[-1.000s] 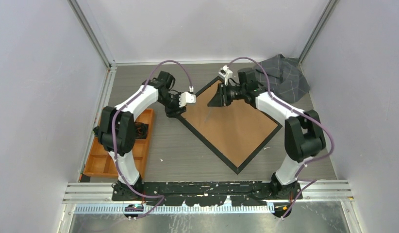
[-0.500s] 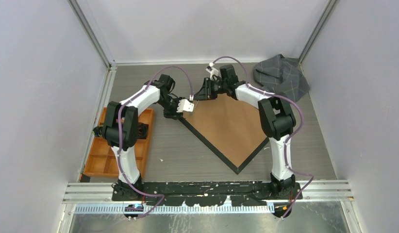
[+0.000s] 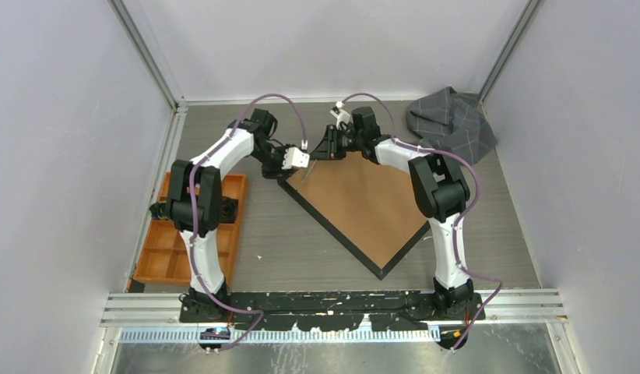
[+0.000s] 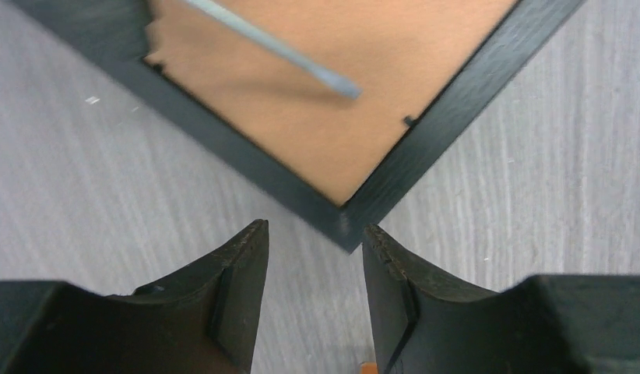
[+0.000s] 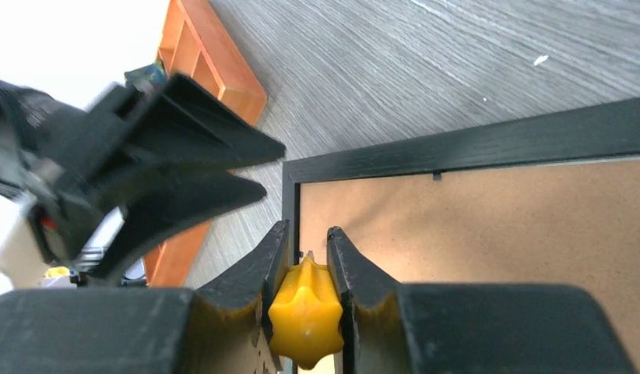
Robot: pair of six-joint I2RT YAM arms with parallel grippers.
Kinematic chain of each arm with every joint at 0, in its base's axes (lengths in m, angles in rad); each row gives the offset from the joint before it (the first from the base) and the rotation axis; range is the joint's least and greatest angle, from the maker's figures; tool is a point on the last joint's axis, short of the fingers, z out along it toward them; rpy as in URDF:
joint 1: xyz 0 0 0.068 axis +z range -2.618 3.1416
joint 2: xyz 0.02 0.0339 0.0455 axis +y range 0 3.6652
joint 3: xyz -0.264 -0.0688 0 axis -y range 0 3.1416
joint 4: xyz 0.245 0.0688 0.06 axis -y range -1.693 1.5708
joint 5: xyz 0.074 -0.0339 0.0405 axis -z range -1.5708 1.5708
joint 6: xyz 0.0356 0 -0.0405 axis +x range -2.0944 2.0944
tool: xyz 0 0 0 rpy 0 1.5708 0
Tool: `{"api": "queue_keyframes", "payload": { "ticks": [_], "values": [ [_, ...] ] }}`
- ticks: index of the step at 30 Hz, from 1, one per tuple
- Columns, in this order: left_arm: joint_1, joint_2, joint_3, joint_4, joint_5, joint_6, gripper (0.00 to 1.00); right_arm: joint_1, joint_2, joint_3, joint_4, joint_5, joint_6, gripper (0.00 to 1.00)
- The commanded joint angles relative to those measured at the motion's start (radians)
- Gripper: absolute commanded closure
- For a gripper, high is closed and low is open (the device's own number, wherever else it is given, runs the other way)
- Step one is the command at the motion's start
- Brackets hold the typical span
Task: Take the photo out of the frame
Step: Release the photo frame item from the photo frame.
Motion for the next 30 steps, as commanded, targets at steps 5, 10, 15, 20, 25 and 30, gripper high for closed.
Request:
{"api": "queue_keyframes", "payload": {
  "ticks": [5,10,15,20,25,30],
  "values": [
    [0.077,0.169,0.277,-0.220,0.113,-0.120,0.50,0.009,0.019,-0.056,0.179,0.013,-0.013,0.99],
    [0.090,0.226,0.308,-0.337,0.126,-0.046,0.50,0.014,0.031,-0.159,0.478,-0.025,0.110,0.99],
    [0.090,0.186,0.222,-0.344,0.140,0.056,0.50,0.034,0.040,-0.142,0.385,-0.027,0.092,0.99],
    [0.084,0.184,0.224,-0.395,0.155,0.089,0.50,0.034,0.021,-0.129,0.272,0.002,0.061,0.99],
    [0.066,0.130,0.144,-0.377,0.163,0.099,0.51,0.020,-0.048,-0.109,0.104,-0.007,-0.010,0.99],
    [0.056,0.083,0.066,-0.296,0.163,0.052,0.50,0.015,-0.121,-0.132,0.012,-0.023,-0.092,0.99]
  ]
}}
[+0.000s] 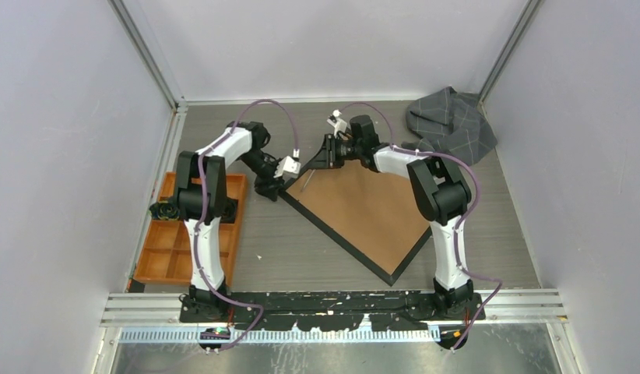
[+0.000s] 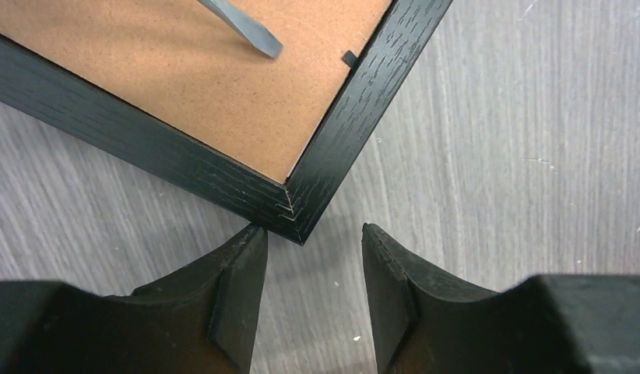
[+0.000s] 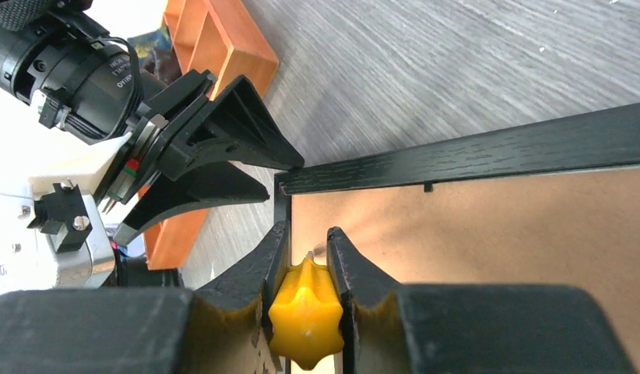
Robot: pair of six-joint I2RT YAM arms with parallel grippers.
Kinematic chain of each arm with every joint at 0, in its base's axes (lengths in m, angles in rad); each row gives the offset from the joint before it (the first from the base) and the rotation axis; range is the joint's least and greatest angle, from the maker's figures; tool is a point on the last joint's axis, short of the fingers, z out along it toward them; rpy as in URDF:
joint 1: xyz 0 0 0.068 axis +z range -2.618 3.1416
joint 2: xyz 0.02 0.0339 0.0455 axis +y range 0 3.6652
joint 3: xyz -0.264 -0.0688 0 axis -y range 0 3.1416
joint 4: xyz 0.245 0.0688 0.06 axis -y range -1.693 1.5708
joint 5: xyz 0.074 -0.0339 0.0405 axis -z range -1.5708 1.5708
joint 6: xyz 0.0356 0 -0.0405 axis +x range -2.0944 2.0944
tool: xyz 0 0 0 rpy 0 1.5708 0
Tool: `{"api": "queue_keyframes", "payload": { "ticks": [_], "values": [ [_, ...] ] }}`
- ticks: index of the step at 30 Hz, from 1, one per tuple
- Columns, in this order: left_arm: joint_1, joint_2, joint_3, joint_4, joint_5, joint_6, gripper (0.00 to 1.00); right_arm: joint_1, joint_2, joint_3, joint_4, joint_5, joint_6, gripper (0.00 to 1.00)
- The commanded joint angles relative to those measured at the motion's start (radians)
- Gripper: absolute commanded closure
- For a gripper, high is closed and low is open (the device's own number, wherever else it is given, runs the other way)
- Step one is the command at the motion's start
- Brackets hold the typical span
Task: Take the photo out of the frame
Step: Release the photo frame item from the photo frame.
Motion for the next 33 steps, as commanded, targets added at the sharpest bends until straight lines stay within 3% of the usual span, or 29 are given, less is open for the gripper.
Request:
{"api": "queue_keyframes", "payload": {
  "ticks": [1,9,22,33],
  "values": [
    [-0.021,-0.088,-0.052,0.040,0.043,-0.036,0.50,-0.006,-0.101,-0.024,-0.079,-0.002,-0.102,0.99],
    [-0.034,-0.111,-0.103,0.166,-0.005,-0.175,0.50,-0.002,-0.061,-0.088,0.040,-0.033,-0.052,0.99],
    [-0.045,-0.135,-0.198,0.267,-0.012,-0.208,0.52,0.001,-0.021,-0.131,0.175,-0.052,0.059,0.99],
    [-0.042,-0.084,-0.163,0.258,0.022,-0.216,0.64,0.018,-0.019,-0.144,0.196,-0.074,0.071,0.99]
  ]
}}
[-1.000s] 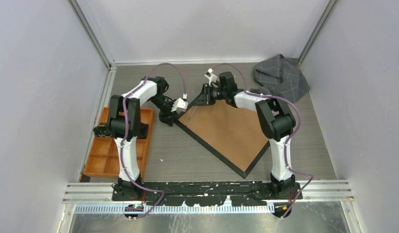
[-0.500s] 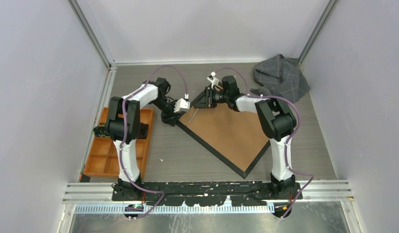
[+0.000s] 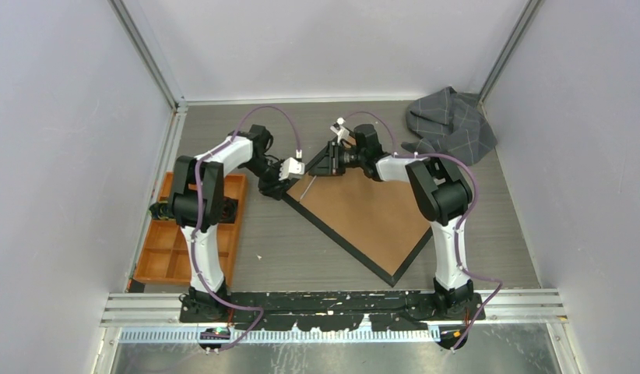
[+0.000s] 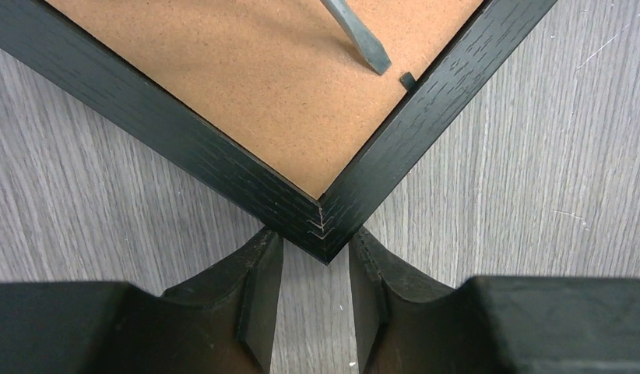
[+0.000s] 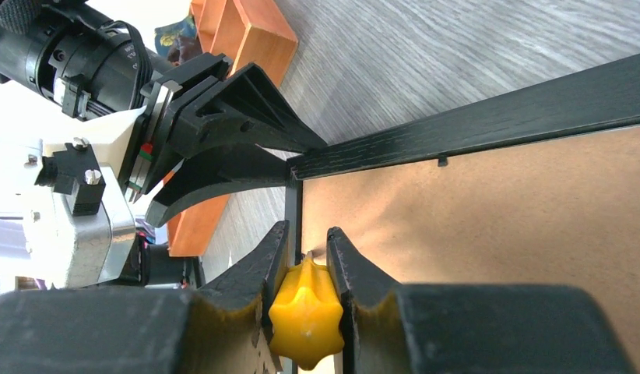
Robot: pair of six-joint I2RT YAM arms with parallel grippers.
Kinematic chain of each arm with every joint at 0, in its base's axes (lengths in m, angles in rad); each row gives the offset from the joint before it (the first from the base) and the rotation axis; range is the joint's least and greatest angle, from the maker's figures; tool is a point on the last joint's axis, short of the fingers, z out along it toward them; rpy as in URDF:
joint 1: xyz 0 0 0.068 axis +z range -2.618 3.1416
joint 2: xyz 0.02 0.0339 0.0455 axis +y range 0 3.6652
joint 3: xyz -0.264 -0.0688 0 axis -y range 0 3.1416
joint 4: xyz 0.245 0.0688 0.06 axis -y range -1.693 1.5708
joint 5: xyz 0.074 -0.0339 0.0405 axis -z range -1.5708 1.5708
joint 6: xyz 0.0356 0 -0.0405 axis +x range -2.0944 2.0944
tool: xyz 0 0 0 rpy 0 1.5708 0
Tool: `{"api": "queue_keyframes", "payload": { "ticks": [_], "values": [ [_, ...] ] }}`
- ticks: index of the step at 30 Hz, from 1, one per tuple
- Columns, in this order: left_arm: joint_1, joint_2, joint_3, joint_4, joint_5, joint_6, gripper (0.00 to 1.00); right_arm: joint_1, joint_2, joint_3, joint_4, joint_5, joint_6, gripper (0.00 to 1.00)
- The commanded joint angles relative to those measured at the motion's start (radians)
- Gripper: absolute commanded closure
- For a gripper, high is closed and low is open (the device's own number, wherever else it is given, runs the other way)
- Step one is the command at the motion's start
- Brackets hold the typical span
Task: Take the photo out of the frame
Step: Release the photo frame item from the photo frame.
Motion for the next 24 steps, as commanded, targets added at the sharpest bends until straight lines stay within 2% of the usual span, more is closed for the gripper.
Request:
{"api": "queue_keyframes", "payload": {
  "ticks": [1,14,18,24],
  "values": [
    [-0.010,0.027,0.021,-0.010,0.068,0.007,0.64,0.021,-0.003,-0.011,0.021,-0.015,-0.018,0.99],
    [-0.010,0.029,0.016,-0.006,0.099,-0.007,0.62,0.042,-0.045,-0.006,-0.088,-0.023,-0.104,0.99],
    [-0.008,0.027,0.016,0.001,0.105,-0.036,0.62,0.084,-0.076,-0.013,-0.151,-0.026,-0.195,0.99],
    [-0.008,0.034,0.016,0.014,0.110,-0.067,0.62,0.157,-0.080,-0.091,-0.048,-0.070,-0.137,0.99]
  ]
}}
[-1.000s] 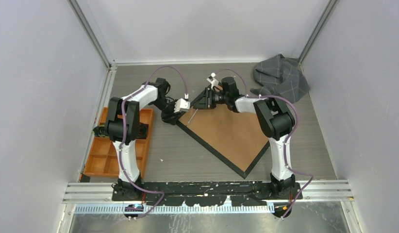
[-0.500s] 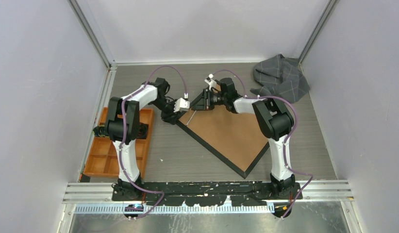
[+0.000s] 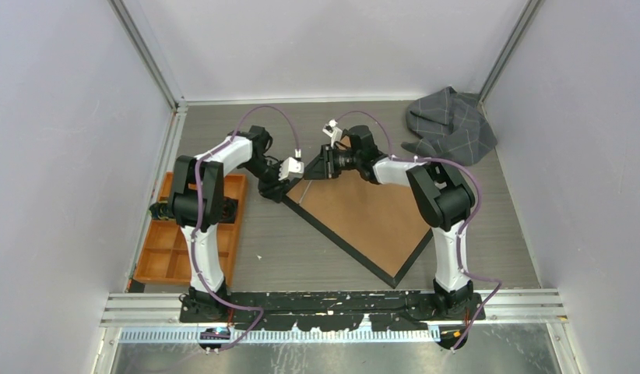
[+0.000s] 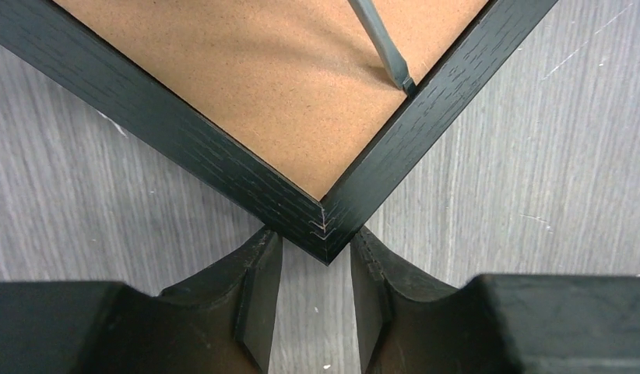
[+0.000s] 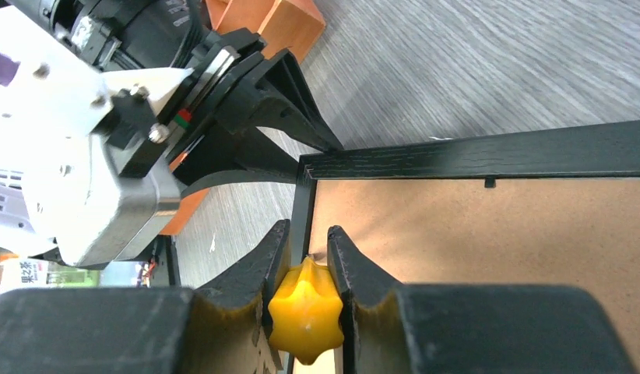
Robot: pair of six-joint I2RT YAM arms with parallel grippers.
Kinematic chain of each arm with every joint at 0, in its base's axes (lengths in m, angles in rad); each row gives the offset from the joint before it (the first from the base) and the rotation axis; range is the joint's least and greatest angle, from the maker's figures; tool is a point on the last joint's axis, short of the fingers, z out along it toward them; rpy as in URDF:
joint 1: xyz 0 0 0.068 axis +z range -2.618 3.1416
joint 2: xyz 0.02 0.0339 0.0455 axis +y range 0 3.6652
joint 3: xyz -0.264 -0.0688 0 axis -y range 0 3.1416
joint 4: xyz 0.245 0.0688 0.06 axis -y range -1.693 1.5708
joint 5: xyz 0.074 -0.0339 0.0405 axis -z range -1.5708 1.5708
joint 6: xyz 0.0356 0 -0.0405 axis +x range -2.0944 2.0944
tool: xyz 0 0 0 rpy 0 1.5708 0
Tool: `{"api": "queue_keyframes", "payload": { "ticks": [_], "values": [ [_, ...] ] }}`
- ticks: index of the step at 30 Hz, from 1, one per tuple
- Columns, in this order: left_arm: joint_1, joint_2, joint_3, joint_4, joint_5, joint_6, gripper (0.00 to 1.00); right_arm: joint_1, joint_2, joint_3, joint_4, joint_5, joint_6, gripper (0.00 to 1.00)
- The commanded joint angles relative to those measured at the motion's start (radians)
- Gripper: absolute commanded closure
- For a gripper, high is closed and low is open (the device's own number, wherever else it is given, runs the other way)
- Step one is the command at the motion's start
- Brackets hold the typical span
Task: Take the photo out of the frame
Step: Release the photo frame item from the photo frame.
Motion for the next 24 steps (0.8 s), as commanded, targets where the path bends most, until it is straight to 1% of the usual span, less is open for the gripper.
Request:
{"api": "queue_keyframes", "payload": {
  "ticks": [1,3,8,10,13,14,17,20,24],
  "values": [
    [-0.012,0.029,0.012,0.037,0.084,-0.041,0.62,0.112,-0.034,-0.096,0.021,-0.091,0.009,0.99],
    [-0.013,0.027,0.004,0.048,0.083,-0.051,0.62,0.122,-0.032,-0.120,0.089,-0.099,0.047,0.99],
    [-0.013,0.023,-0.009,0.066,0.054,-0.098,0.61,0.126,0.017,-0.097,0.112,-0.118,0.127,0.99],
    [-0.013,0.013,-0.021,0.088,0.032,-0.119,0.61,0.128,0.016,-0.091,0.061,-0.126,0.121,0.99],
    [-0.013,-0.009,-0.055,0.136,0.008,-0.162,0.61,0.127,0.015,-0.069,-0.094,-0.137,0.056,0.99],
    [-0.013,-0.017,-0.062,0.149,0.007,-0.179,0.62,0.128,0.013,-0.077,-0.119,-0.143,0.048,0.99],
    [-0.017,-0.025,-0.079,0.174,0.004,-0.238,0.61,0.128,0.012,-0.104,-0.121,-0.156,0.055,0.99],
    [-0.021,-0.020,-0.076,0.205,-0.039,-0.317,0.61,0.131,0.033,-0.109,-0.105,-0.178,0.078,0.99],
    [-0.028,-0.021,-0.091,0.253,-0.092,-0.361,0.61,0.131,0.052,-0.120,-0.064,-0.171,0.082,0.99]
  ]
}}
